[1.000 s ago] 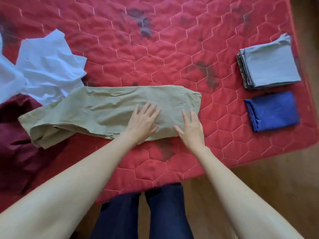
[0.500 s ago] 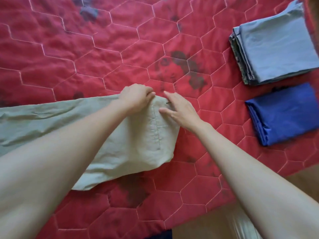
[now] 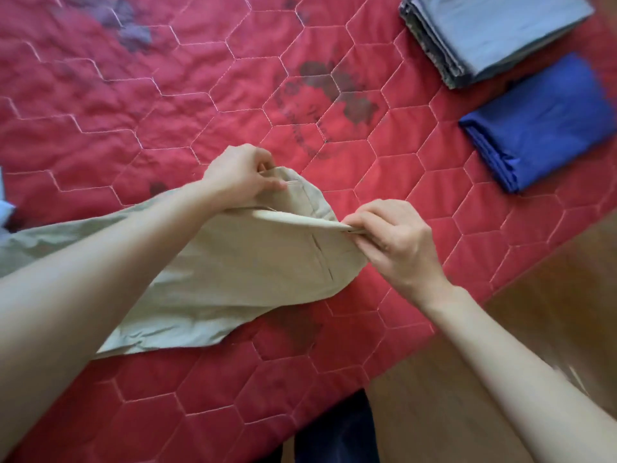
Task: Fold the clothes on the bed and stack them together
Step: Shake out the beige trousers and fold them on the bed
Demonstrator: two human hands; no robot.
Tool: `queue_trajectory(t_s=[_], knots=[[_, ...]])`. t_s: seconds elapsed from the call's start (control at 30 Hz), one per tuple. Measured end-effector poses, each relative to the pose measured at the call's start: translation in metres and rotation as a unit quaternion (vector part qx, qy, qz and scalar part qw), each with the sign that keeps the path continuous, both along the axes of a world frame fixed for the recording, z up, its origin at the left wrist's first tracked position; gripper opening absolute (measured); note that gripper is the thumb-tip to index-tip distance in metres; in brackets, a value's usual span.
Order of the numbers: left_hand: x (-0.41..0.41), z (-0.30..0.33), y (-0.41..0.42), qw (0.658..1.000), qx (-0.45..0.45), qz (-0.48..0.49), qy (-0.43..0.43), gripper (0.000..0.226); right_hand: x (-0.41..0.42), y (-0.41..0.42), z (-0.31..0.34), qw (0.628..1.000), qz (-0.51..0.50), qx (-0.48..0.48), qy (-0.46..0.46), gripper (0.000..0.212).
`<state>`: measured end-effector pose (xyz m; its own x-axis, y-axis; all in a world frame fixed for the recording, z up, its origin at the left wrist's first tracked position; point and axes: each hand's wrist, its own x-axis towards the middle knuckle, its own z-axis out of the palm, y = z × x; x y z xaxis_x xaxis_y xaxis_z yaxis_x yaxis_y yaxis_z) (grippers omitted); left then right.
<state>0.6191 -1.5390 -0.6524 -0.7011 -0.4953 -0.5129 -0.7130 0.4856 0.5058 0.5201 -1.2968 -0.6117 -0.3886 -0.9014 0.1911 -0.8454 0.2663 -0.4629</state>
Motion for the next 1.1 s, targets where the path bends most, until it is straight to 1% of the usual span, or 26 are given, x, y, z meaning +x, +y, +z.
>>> queue_trajectory(t_s=[0.1, 0.2, 0.27, 0.33, 0.37, 0.4, 0.43, 0.47, 0.5, 0.53, 0.57, 0.63, 0.67, 0.7, 0.73, 0.77, 0.8, 0.83, 0.9, 1.0, 1.07, 1.1], knots=[[0.027, 0.008, 0.023, 0.998, -0.013, 0.030, 0.046, 0.019, 0.043, 0.058, 0.003, 0.999, -0.037, -0.015, 0.013, 0.009], [0.047, 0.007, 0.043, 0.997, -0.036, 0.027, 0.061, 0.023, 0.086, 0.114, -0.011, 0.998, -0.068, 0.008, 0.013, 0.014], [0.053, 0.006, 0.054, 0.997, -0.054, 0.016, 0.043, 0.033, 0.112, 0.146, -0.026, 0.996, -0.084, 0.039, -0.005, 0.018], [0.051, 0.003, 0.060, 0.998, -0.058, 0.015, -0.011, 0.052, 0.137, 0.172, -0.044, 0.992, -0.086, 0.086, -0.028, 0.020], [0.049, 0.001, 0.062, 0.997, -0.056, 0.017, -0.049, 0.062, 0.150, 0.181, -0.053, 0.986, -0.091, 0.127, -0.061, 0.028], [0.047, -0.001, 0.063, 0.995, -0.050, 0.017, -0.085, 0.072, 0.163, 0.189, -0.061, 0.972, -0.102, 0.175, -0.115, 0.038], [0.046, -0.005, 0.064, 0.993, -0.045, 0.012, -0.112, 0.077, 0.176, 0.193, -0.068, 0.951, -0.127, 0.215, -0.181, 0.049], [0.045, -0.009, 0.066, 0.991, -0.046, 0.004, -0.125, 0.078, 0.189, 0.194, -0.074, 0.924, -0.169, 0.234, -0.250, 0.057], [0.044, -0.013, 0.068, 0.991, -0.048, -0.004, -0.123, 0.076, 0.199, 0.193, -0.081, 0.896, -0.224, 0.231, -0.306, 0.063], [0.043, -0.017, 0.070, 0.994, -0.045, -0.009, -0.100, 0.071, 0.207, 0.190, -0.087, 0.870, -0.286, 0.209, -0.343, 0.069], [0.042, -0.020, 0.070, 0.998, -0.030, -0.010, -0.056, 0.062, 0.212, 0.185, -0.093, 0.845, -0.348, 0.181, -0.365, 0.075], [0.039, -0.024, 0.068, 0.998, 0.034, -0.024, 0.040, 0.042, 0.216, 0.171, -0.102, 0.799, -0.447, 0.141, -0.377, 0.087], [0.038, -0.022, 0.066, 0.995, 0.068, -0.049, 0.061, 0.036, 0.215, 0.164, -0.105, 0.776, -0.481, 0.135, -0.385, 0.087], [0.038, -0.018, 0.064, 0.990, 0.098, -0.088, 0.058, 0.037, 0.213, 0.159, -0.109, 0.753, -0.506, 0.140, -0.396, 0.083], [0.038, -0.015, 0.062, 0.984, 0.111, -0.135, 0.039, 0.047, 0.210, 0.154, -0.112, 0.731, -0.523, 0.152, -0.411, 0.072], [0.040, -0.011, 0.061, 0.978, 0.100, -0.182, 0.014, 0.059, 0.207, 0.150, -0.113, 0.713, -0.535, 0.169, -0.421, 0.056], [0.043, -0.010, 0.060, 0.974, 0.072, -0.214, -0.004, 0.066, 0.204, 0.146, -0.110, 0.700, -0.545, 0.183, -0.424, 0.040], [0.046, -0.010, 0.058, 0.974, 0.037, -0.223, -0.008, 0.062, 0.201, 0.145, -0.107, 0.694, -0.552, 0.187, -0.424, 0.033], [0.052, -0.001, 0.056, 0.981, -0.014, -0.192, 0.021, 0.040, 0.198, 0.145, -0.094, 0.694, -0.560, 0.161, -0.423, 0.034], [0.056, 0.030, 0.049, 0.982, -0.054, -0.163, 0.075, 0.015, 0.189, 0.145, -0.056, 0.730, -0.547, 0.112, -0.395, 0.033], [0.057, 0.066, 0.040, 0.982, -0.070, -0.153, 0.088, 0.007, 0.175, 0.141, -0.017, 0.759, -0.524, 0.088, -0.376, 0.027], [0.058, 0.087, 0.034, 0.983, -0.074, -0.141, 0.095, 0.008, 0.165, 0.137, 0.006, 0.772, -0.514, 0.073, -0.367, 0.023]])
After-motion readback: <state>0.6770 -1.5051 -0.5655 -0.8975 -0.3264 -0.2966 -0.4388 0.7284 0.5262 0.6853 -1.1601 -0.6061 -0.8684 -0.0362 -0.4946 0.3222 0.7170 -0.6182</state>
